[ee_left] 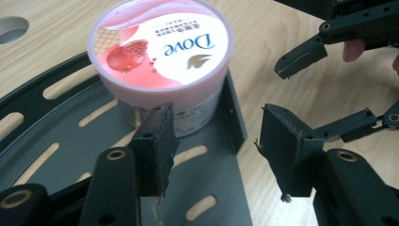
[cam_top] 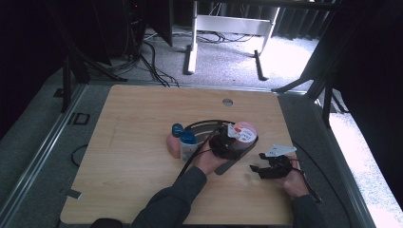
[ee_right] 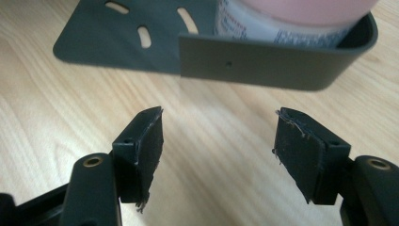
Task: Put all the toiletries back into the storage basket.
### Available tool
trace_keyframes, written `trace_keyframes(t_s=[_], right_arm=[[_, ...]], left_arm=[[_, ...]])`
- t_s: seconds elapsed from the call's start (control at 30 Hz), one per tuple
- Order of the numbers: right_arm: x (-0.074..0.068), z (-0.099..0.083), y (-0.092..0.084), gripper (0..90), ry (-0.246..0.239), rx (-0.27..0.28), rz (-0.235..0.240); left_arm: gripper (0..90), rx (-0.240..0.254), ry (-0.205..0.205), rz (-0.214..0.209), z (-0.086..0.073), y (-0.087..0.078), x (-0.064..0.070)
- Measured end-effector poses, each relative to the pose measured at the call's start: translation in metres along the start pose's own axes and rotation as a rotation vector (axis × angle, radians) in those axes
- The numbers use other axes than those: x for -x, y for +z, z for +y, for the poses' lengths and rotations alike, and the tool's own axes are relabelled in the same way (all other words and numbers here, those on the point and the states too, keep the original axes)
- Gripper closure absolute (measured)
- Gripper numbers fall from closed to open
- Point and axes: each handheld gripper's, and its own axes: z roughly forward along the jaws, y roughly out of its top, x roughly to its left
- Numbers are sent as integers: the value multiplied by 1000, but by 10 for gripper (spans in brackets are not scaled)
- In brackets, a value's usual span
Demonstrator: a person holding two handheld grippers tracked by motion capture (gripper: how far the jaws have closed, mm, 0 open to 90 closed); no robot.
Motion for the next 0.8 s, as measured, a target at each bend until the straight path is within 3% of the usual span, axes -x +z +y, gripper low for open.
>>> trace_keyframes(t_s=[0.2,0.37,0.57,0.8], right_arm=[[-8,-15,-6,324,9,4,-26],[-11,-24,-7,309,19,28,-17],[-14,-28,-6,300,29,58,-1],[-14,-34,0,290,33,41,-1]], left_arm=[[474,24,-4,-12,-3,-12,1],[497,44,-18,-43,-2,-23,0],[496,54,12,-55,-1,-35,4],[492,54,35,-53,-2,-48,6]])
